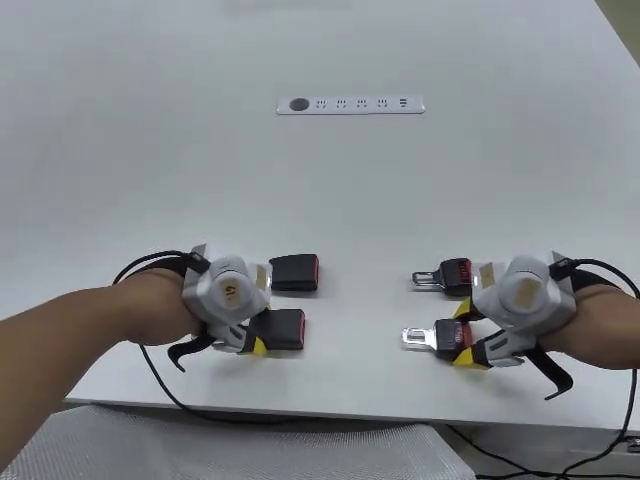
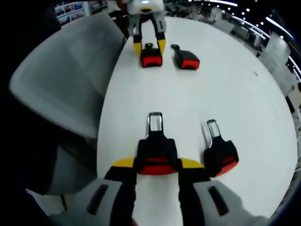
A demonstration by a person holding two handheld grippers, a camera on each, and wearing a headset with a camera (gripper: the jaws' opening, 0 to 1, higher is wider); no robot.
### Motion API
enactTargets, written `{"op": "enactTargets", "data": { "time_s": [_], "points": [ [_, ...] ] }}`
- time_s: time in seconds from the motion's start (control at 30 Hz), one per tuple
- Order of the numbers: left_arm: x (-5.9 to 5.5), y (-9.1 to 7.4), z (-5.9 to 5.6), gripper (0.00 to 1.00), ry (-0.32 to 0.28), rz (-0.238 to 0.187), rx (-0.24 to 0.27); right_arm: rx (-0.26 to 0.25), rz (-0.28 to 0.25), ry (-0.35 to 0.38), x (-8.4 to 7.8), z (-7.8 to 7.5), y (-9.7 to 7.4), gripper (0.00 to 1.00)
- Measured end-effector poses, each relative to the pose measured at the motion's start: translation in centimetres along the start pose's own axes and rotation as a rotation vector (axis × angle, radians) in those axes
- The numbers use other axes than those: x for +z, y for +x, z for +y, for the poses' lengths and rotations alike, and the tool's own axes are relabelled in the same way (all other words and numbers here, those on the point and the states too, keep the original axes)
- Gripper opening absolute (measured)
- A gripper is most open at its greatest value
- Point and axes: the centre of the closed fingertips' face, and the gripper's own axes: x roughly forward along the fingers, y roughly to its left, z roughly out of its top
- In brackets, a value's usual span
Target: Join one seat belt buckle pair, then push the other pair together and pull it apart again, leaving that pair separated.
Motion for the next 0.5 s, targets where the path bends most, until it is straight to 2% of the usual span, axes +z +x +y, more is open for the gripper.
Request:
{"op": "enactTargets", "data": {
  "time_s": [0.27,0.5],
  "points": [
    [0.2,-0.1,-0.1,0.33,-0.001,-0.001,-0.001,0.003,-0.013,-0.008,1.3,0.3,0.6,0.33],
    [0.2,-0.1,-0.1,0.33,-0.001,0.0,-0.002,-0.001,-0.04,-0.004,3.1,0.4,1.5,0.33]
  ]
}}
